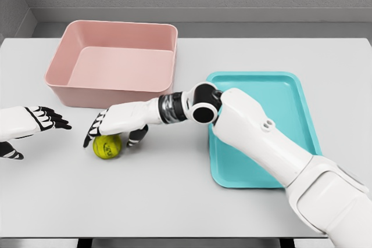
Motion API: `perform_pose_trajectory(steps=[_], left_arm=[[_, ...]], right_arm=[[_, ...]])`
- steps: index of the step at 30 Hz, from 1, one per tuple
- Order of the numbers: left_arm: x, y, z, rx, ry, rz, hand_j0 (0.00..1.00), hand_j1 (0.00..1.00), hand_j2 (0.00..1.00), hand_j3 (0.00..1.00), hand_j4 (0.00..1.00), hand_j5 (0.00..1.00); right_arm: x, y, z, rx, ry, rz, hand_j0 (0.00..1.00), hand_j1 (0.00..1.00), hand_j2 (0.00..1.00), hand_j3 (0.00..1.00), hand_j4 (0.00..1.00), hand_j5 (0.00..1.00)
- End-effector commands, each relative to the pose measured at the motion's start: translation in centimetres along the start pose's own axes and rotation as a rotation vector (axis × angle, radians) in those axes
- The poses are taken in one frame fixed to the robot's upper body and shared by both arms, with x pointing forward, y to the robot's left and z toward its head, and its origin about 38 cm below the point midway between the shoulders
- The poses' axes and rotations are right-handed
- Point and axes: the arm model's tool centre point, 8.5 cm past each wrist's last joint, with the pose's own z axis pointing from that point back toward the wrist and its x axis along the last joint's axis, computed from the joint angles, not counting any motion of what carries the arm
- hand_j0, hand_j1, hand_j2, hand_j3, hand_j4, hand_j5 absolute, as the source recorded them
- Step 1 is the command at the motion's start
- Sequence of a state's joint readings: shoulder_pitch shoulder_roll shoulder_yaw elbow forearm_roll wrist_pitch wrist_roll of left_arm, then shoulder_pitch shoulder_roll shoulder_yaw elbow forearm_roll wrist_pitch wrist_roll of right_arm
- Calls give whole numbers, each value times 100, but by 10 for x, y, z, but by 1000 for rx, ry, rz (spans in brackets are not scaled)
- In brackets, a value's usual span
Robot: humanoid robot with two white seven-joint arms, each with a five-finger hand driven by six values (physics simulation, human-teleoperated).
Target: Put the tennis from the blue tray into the pink basket with both arms
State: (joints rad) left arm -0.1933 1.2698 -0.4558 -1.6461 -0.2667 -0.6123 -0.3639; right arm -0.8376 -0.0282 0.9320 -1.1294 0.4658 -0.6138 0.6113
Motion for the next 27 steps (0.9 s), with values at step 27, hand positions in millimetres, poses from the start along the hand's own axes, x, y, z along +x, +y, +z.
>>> perform_pose_trajectory(steps=[27], left_arm=[[33, -4, -39, 42, -105, -41, 100, 100, 100, 100, 100, 100]], right_arm=[[39, 26, 406, -660, 619, 42, 100, 100, 100, 100, 100, 100]])
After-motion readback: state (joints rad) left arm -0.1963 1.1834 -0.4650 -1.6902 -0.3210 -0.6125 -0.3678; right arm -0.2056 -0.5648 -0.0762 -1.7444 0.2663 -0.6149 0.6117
